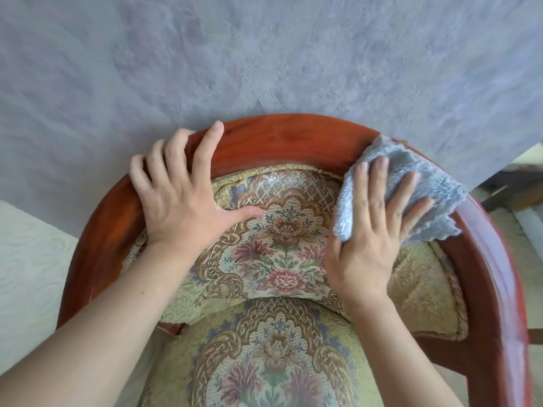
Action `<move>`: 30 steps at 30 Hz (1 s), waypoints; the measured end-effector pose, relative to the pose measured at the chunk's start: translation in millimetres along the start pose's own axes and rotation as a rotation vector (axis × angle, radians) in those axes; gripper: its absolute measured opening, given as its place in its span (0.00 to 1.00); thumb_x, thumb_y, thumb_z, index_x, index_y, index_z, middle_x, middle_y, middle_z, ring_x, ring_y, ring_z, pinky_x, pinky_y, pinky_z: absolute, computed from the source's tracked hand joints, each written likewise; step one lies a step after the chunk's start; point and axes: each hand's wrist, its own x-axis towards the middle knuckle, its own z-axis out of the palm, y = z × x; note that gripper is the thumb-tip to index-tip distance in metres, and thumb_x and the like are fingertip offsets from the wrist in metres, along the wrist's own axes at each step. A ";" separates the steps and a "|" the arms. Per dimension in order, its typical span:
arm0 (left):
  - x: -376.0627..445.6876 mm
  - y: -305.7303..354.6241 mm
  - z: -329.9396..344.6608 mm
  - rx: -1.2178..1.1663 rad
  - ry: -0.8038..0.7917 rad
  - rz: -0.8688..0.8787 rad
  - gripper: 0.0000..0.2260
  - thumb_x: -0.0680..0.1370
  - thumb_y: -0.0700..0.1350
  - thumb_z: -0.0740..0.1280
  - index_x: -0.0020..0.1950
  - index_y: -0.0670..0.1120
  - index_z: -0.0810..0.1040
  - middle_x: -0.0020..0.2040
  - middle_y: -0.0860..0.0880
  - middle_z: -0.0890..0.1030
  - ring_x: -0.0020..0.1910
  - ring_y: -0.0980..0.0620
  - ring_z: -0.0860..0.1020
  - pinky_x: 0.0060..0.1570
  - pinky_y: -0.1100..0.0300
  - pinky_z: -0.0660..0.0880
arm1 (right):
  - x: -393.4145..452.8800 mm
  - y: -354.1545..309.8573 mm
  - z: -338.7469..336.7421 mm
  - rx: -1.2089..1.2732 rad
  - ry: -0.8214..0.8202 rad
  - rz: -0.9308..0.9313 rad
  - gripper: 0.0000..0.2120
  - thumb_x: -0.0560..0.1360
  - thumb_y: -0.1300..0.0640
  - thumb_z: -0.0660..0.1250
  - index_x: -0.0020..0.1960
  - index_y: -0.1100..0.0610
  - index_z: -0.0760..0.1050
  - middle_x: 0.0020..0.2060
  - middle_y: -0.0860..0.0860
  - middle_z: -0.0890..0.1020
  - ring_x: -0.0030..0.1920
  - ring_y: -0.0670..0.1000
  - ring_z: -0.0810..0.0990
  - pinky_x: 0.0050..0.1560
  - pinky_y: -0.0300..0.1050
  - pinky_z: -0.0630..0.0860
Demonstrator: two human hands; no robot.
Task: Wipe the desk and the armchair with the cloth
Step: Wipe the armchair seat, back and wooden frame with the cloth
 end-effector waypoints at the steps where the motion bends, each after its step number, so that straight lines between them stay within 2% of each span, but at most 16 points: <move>1: -0.2 0.0 0.9 0.006 0.006 0.002 0.60 0.58 0.86 0.61 0.81 0.52 0.54 0.70 0.40 0.69 0.65 0.37 0.69 0.64 0.38 0.62 | -4.8 -2.3 5.2 0.005 -0.035 -0.025 0.42 0.68 0.51 0.60 0.80 0.60 0.57 0.80 0.53 0.55 0.80 0.60 0.40 0.77 0.64 0.35; 4: -1.3 0.3 5.0 0.019 0.050 0.011 0.59 0.59 0.85 0.61 0.81 0.52 0.56 0.70 0.39 0.70 0.64 0.37 0.69 0.64 0.38 0.63 | -16.6 -8.7 18.1 -0.024 -0.093 -0.049 0.42 0.68 0.49 0.61 0.80 0.58 0.56 0.80 0.51 0.55 0.81 0.57 0.40 0.78 0.62 0.38; 12: -1.5 -2.2 13.7 0.031 0.126 0.028 0.57 0.61 0.84 0.62 0.81 0.52 0.56 0.69 0.39 0.72 0.64 0.37 0.69 0.64 0.38 0.63 | -16.8 -50.4 39.9 0.130 -0.049 0.103 0.38 0.71 0.50 0.58 0.79 0.60 0.59 0.79 0.56 0.62 0.81 0.57 0.44 0.79 0.60 0.37; 17: -1.0 -0.2 19.2 -0.009 0.198 0.017 0.50 0.67 0.80 0.63 0.80 0.50 0.62 0.67 0.38 0.73 0.62 0.36 0.71 0.63 0.38 0.64 | -13.3 -84.4 49.6 0.245 -0.051 0.155 0.38 0.70 0.52 0.59 0.78 0.62 0.61 0.78 0.56 0.62 0.81 0.59 0.47 0.79 0.59 0.38; 20: -0.6 2.3 19.3 -0.044 0.273 0.015 0.41 0.74 0.74 0.63 0.77 0.48 0.68 0.65 0.37 0.75 0.60 0.34 0.74 0.62 0.37 0.65 | -15.4 -100.9 49.6 0.332 -0.100 0.144 0.38 0.68 0.53 0.59 0.78 0.61 0.62 0.78 0.54 0.63 0.81 0.58 0.47 0.79 0.58 0.39; 23: 0.4 2.9 18.8 -0.026 0.315 0.011 0.24 0.83 0.56 0.59 0.78 0.48 0.68 0.66 0.39 0.76 0.60 0.36 0.73 0.62 0.38 0.66 | -24.4 -102.5 46.5 0.419 -0.203 -0.006 0.38 0.68 0.54 0.59 0.78 0.60 0.63 0.78 0.54 0.65 0.81 0.56 0.49 0.80 0.57 0.41; 24: 0.0 2.7 18.8 -0.023 0.315 0.008 0.23 0.84 0.53 0.58 0.78 0.49 0.67 0.66 0.39 0.75 0.61 0.37 0.72 0.62 0.38 0.67 | -26.6 -99.5 43.8 0.438 -0.233 -0.047 0.38 0.68 0.54 0.60 0.78 0.59 0.62 0.78 0.53 0.64 0.81 0.56 0.49 0.80 0.56 0.42; 25: 0.2 2.2 18.7 -0.031 0.310 0.017 0.24 0.84 0.55 0.59 0.78 0.48 0.67 0.66 0.39 0.75 0.61 0.36 0.73 0.62 0.38 0.66 | -27.2 -94.7 40.1 0.455 -0.250 -0.072 0.38 0.68 0.55 0.60 0.78 0.59 0.62 0.78 0.53 0.64 0.81 0.56 0.49 0.80 0.56 0.42; 27: -0.5 -0.4 18.2 -0.051 0.288 0.040 0.34 0.79 0.67 0.61 0.78 0.48 0.67 0.66 0.38 0.75 0.60 0.34 0.73 0.62 0.38 0.66 | -28.8 -84.0 29.4 0.493 -0.210 -0.079 0.33 0.73 0.58 0.60 0.78 0.61 0.62 0.78 0.54 0.64 0.81 0.57 0.53 0.80 0.58 0.48; 30: -1.6 -5.2 18.1 -0.031 0.180 0.054 0.49 0.69 0.80 0.59 0.81 0.50 0.60 0.69 0.38 0.72 0.63 0.37 0.69 0.63 0.38 0.63 | -36.1 -64.6 9.0 0.487 0.039 0.074 0.24 0.80 0.62 0.56 0.75 0.65 0.65 0.75 0.59 0.68 0.78 0.60 0.63 0.75 0.67 0.60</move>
